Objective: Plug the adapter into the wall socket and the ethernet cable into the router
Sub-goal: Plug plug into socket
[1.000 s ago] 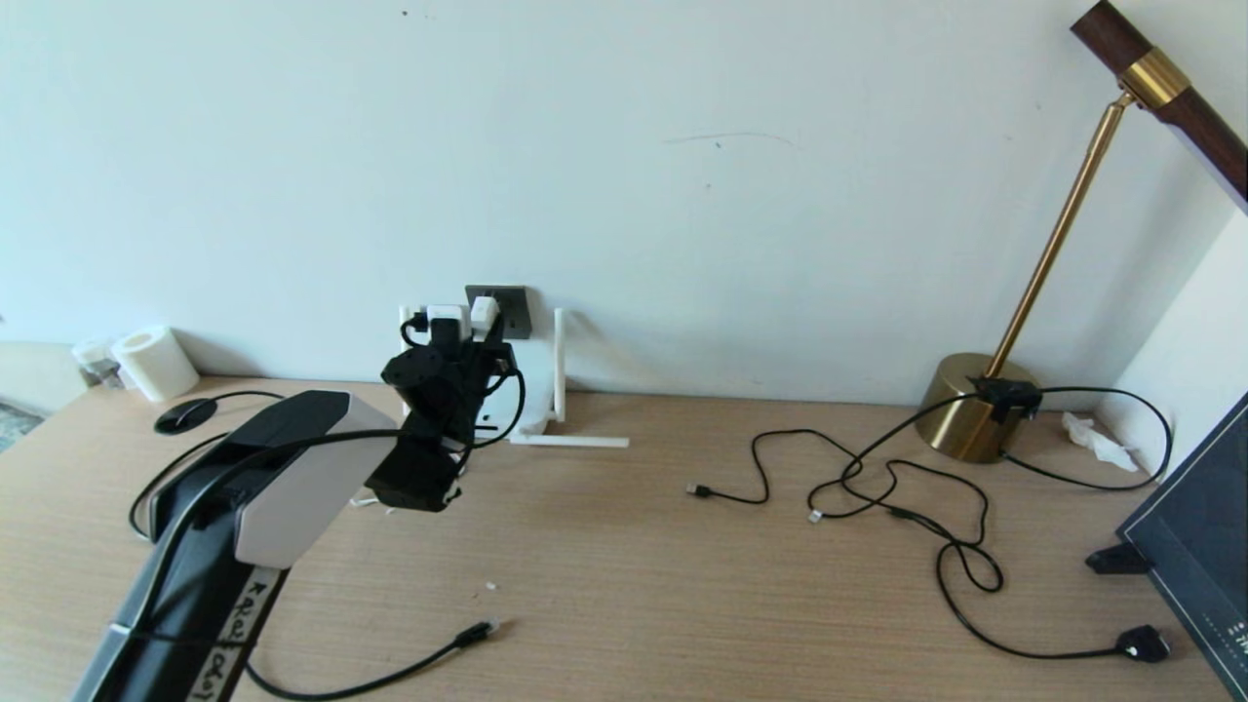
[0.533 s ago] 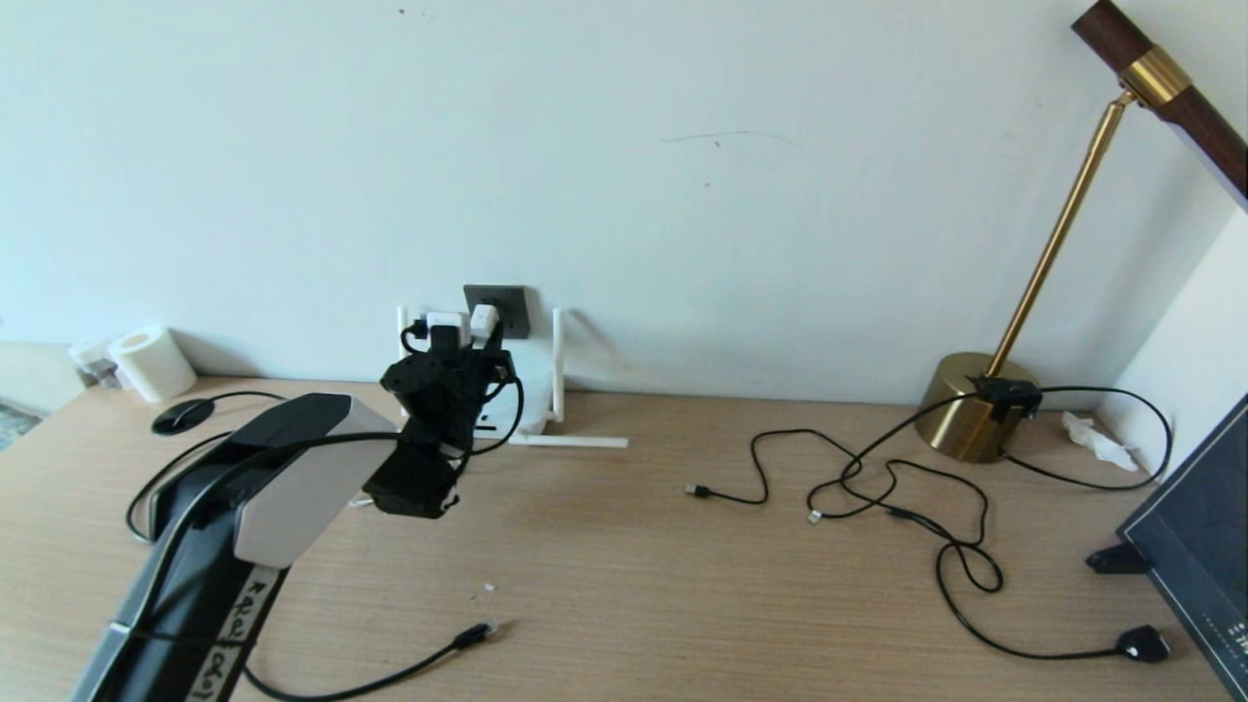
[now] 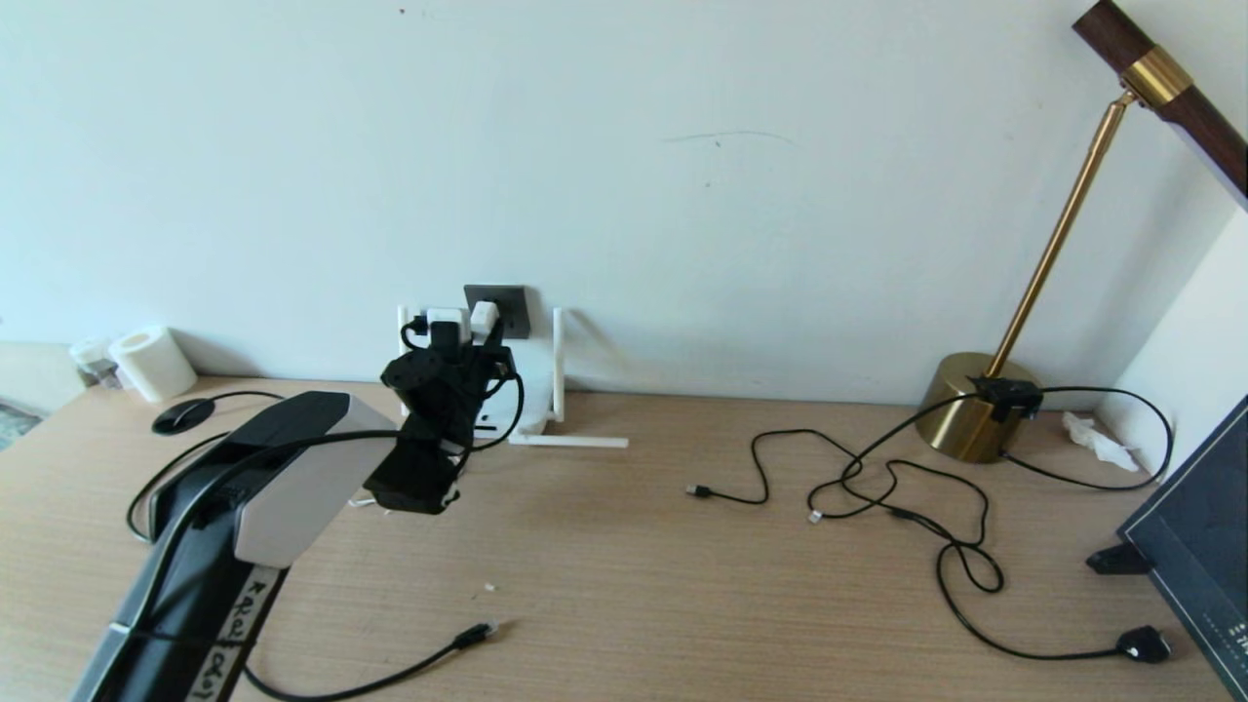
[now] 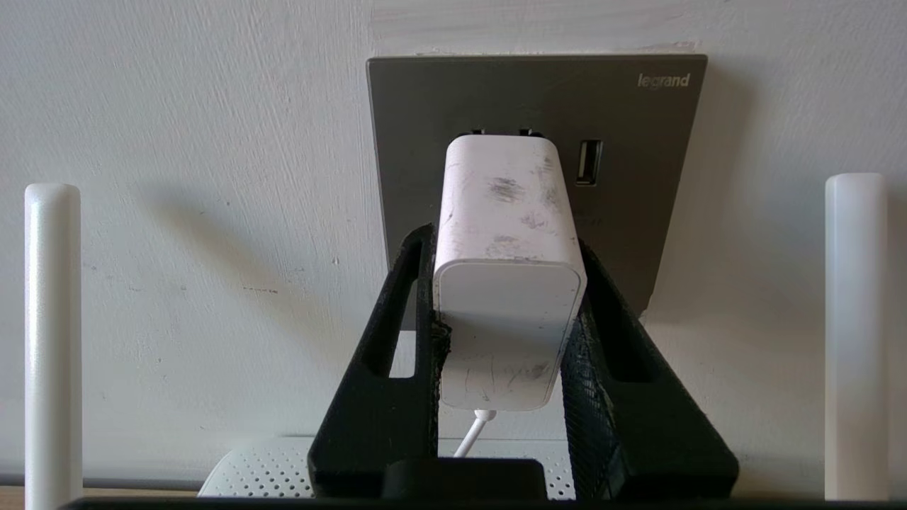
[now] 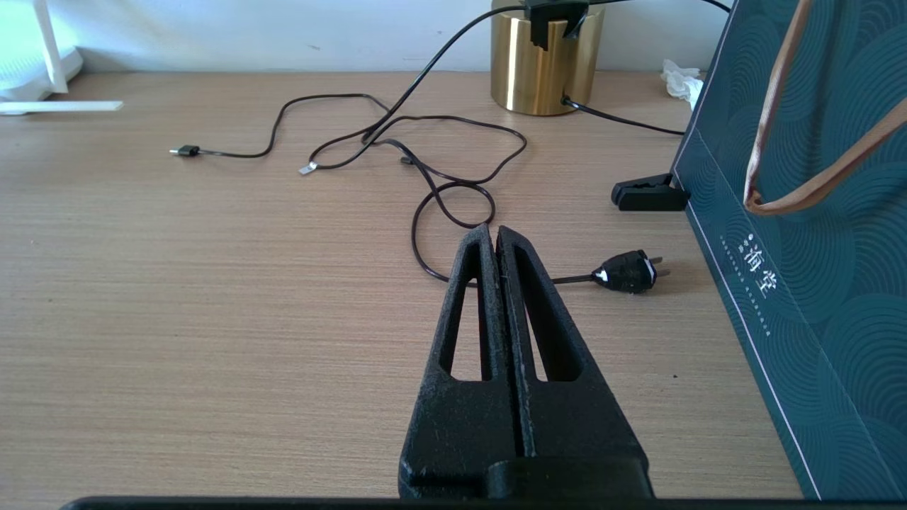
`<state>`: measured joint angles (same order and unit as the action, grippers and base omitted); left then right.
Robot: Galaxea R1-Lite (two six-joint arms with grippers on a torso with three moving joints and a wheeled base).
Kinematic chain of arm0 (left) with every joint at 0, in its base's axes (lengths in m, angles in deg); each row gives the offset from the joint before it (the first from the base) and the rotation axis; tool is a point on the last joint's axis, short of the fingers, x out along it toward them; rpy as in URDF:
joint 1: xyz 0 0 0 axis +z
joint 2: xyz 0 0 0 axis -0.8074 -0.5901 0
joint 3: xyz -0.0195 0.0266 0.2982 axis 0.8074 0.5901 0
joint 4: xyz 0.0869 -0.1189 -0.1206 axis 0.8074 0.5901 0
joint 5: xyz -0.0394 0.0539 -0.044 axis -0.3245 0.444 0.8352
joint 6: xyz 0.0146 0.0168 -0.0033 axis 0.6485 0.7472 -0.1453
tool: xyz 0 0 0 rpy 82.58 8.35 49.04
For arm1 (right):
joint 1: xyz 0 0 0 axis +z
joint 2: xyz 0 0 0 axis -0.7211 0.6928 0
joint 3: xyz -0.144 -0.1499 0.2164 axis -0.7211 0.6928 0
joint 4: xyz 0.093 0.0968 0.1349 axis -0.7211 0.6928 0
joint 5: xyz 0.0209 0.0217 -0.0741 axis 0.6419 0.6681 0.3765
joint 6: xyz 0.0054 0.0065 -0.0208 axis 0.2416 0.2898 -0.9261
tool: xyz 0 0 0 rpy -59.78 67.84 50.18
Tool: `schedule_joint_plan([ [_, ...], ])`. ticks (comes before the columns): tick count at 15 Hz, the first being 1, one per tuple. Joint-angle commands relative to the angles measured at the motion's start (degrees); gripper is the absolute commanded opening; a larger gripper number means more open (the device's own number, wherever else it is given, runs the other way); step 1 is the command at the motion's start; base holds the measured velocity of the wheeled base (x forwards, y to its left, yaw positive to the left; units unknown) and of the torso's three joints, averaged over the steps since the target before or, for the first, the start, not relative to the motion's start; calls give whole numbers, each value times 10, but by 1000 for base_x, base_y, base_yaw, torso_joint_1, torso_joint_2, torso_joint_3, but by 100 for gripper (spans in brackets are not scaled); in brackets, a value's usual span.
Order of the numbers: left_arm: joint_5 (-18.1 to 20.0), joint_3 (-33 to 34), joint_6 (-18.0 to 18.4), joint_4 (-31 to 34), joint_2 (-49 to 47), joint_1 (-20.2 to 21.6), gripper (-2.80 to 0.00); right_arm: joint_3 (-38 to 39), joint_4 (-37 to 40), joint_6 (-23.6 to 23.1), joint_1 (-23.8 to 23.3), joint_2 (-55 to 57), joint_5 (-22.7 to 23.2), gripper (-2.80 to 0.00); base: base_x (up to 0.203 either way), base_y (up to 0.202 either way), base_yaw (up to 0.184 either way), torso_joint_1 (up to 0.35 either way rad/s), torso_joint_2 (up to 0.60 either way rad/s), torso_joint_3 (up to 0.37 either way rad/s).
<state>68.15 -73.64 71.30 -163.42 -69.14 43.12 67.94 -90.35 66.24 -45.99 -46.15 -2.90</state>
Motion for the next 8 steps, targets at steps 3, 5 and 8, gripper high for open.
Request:
schedule_joint_plan([
  [3,-1,-12,0,9,-2,1,-280,0,0,0,0,1,0,-280,0,0,0,0,0,0],
  [5,-1,-22,0,14,-3,3,-280,0,0,0,0,1,0,-280,0,0,0,0,0,0],
  [8,-1,-28,0,19,-7,3,-280,0,0,0,0,1,0,-280,0,0,0,0,0,0],
])
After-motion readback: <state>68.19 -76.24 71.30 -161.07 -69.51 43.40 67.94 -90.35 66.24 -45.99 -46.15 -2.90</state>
